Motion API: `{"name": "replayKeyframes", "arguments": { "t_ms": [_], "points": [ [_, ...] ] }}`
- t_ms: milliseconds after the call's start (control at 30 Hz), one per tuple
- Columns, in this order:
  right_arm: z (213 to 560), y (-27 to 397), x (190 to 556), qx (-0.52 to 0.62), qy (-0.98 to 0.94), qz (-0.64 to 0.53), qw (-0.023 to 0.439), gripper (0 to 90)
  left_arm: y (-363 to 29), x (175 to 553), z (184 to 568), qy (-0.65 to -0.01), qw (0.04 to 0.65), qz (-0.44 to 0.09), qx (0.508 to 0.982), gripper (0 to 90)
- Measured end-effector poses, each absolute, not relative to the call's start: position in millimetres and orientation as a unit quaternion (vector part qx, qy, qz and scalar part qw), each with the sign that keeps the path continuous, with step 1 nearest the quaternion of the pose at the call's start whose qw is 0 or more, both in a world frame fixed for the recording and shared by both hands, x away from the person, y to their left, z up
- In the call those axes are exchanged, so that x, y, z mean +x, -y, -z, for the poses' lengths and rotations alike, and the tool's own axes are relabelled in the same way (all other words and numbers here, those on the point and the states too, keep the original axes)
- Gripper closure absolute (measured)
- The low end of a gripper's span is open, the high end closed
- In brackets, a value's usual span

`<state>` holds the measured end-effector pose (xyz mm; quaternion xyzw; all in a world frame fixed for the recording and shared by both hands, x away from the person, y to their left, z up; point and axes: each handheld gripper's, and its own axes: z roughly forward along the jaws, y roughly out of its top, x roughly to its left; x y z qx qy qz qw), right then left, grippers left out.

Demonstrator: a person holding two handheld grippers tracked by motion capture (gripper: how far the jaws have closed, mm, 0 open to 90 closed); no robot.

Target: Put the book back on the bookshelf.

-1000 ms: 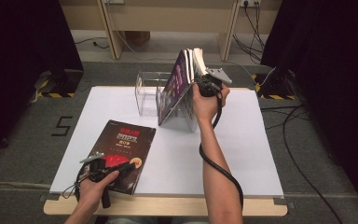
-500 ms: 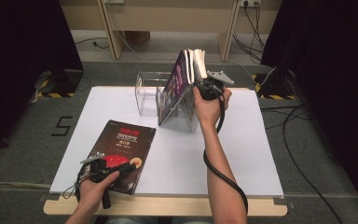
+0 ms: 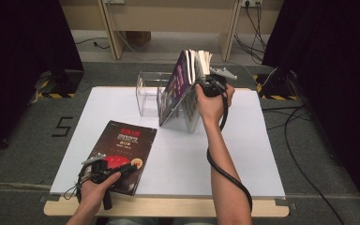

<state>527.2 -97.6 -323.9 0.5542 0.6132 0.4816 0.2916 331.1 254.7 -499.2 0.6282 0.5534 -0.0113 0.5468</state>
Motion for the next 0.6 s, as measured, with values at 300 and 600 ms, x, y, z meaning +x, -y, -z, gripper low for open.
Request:
{"name": "replayKeyframes", "arguments": {
  "t_ms": [300,600],
  "points": [
    [319.5,95.5,533.9,0.571,-0.614,-0.466,0.283,74.2,-255.2,331.1,499.0,-0.552,0.547,0.011,0.629,53.6],
    [325.3,92.7,536.4,0.568,-0.589,-0.494,0.293,74.5,-256.3,332.6,499.7,-0.554,0.548,0.014,0.626,53.6]
  ]
}}
